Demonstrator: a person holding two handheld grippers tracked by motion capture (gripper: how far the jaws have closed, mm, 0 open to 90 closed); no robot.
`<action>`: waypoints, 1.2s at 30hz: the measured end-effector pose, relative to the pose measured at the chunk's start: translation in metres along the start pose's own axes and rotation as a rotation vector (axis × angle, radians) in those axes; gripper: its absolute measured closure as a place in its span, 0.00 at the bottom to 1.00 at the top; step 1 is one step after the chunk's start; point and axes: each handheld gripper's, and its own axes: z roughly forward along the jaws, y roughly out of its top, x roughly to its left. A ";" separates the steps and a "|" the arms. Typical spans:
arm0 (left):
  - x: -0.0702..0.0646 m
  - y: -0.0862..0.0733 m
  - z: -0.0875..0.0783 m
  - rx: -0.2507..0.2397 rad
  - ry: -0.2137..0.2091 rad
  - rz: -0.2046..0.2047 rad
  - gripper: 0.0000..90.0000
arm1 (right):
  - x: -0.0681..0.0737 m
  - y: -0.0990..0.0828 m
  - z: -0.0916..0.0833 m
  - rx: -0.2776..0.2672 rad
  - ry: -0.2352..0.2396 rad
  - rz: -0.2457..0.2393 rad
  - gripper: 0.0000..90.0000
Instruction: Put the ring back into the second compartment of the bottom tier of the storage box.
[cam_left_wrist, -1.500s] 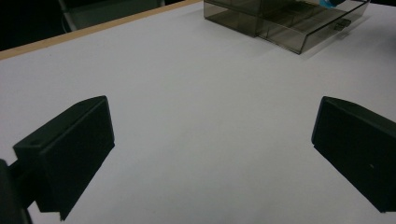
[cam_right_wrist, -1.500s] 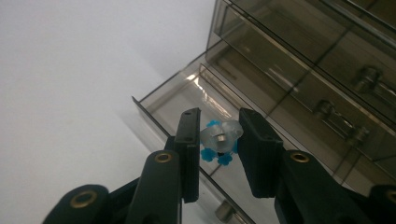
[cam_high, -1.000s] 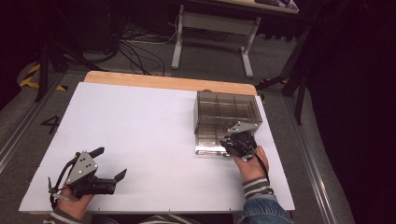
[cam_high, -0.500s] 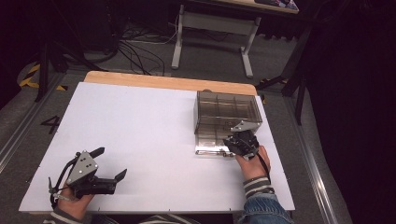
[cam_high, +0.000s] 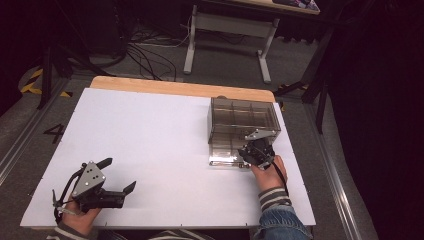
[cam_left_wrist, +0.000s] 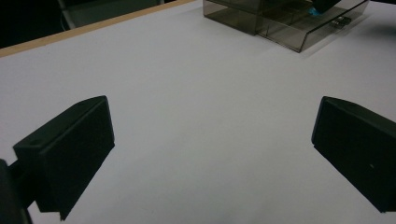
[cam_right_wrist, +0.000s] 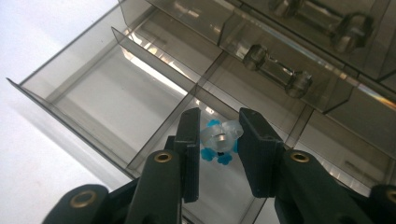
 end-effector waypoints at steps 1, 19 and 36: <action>0.000 0.000 0.000 0.000 0.000 0.000 0.00 | -0.001 0.000 0.001 0.004 0.000 0.002 0.78; 0.000 0.000 -0.001 0.000 0.002 0.007 0.00 | -0.004 -0.004 0.012 0.039 0.011 0.010 0.78; 0.000 0.000 -0.001 0.000 -0.002 0.006 0.00 | -0.004 -0.002 0.005 0.012 0.009 0.009 0.73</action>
